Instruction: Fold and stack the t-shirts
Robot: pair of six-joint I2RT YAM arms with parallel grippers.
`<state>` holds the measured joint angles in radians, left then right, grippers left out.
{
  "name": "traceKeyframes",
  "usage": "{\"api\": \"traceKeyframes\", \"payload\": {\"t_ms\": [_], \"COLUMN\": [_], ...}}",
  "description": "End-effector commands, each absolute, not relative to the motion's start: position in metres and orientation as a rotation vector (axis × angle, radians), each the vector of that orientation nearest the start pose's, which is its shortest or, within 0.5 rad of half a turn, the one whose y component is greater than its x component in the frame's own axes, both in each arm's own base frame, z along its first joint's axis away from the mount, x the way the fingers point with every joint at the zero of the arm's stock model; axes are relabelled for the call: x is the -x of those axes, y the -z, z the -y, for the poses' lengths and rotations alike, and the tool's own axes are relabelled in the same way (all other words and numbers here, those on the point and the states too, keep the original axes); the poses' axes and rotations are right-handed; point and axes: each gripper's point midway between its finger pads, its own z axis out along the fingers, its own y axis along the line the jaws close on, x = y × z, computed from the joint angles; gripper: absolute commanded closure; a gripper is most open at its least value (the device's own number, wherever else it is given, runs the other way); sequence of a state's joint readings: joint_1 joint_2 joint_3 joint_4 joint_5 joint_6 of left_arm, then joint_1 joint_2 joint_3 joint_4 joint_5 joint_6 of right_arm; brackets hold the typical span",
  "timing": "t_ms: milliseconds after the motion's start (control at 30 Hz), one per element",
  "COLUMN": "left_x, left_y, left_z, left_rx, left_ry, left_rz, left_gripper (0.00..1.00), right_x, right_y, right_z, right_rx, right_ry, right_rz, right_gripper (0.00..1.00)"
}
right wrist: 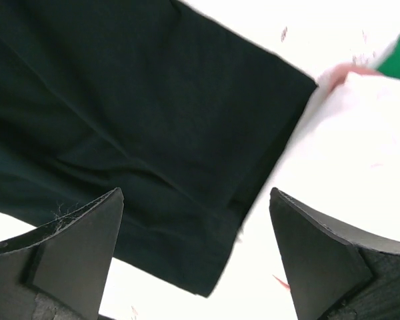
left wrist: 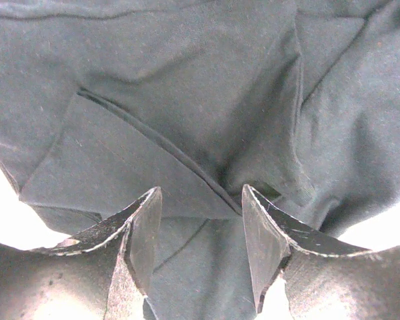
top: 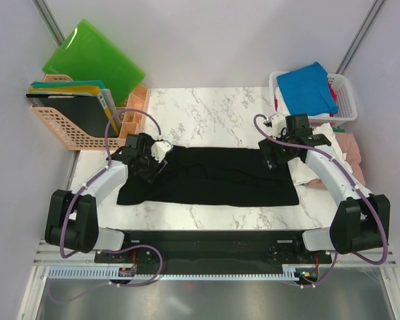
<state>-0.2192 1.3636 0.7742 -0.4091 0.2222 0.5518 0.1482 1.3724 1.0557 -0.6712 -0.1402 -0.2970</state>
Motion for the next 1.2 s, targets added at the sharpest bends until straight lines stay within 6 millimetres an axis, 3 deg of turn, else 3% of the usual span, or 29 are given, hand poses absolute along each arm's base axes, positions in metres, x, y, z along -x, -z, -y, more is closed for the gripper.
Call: {"api": "traceKeyframes", "payload": {"t_ms": [0,300,467,533,733,967,1167], "left_x": [-0.323,-0.362,-0.389,-0.396,-0.42,-0.428,-0.421], "left_y": [-0.072,-0.074,-0.092,-0.08,-0.077,-0.047,-0.061], "left_z": [0.09,0.096,0.091,0.085,0.091,0.081,0.067], "left_rx": [-1.094,-1.1,-1.042,-1.025,-1.028,-1.063,-1.046], "left_ry": [0.139,0.115,0.022,-0.012,-0.009,-0.062,-0.115], "left_rz": [-2.222,-2.214,-2.145,-2.195,-2.185,-2.265,-2.25], "left_gripper": [0.41,0.38,0.34,0.34,0.33,0.34,0.34], "right_x": [-0.332,-0.323,-0.32,-0.32,-0.317,-0.315,-0.314], "right_y": [-0.135,-0.129,-0.128,-0.127,-0.12,-0.122,-0.114], "right_z": [-0.077,-0.054,-0.051,-0.052,-0.05,-0.044,-0.044], "right_rx": [0.566,0.564,0.558,0.559,0.555,0.546,0.549], "right_ry": [-0.219,-0.089,-0.089,-0.097,-0.091,-0.058,-0.073], "right_rz": [-2.39,-2.388,-2.389,-2.393,-2.412,-2.408,-2.428], "right_gripper": [0.02,0.02,0.02,0.02,0.02,0.02,0.02]}}
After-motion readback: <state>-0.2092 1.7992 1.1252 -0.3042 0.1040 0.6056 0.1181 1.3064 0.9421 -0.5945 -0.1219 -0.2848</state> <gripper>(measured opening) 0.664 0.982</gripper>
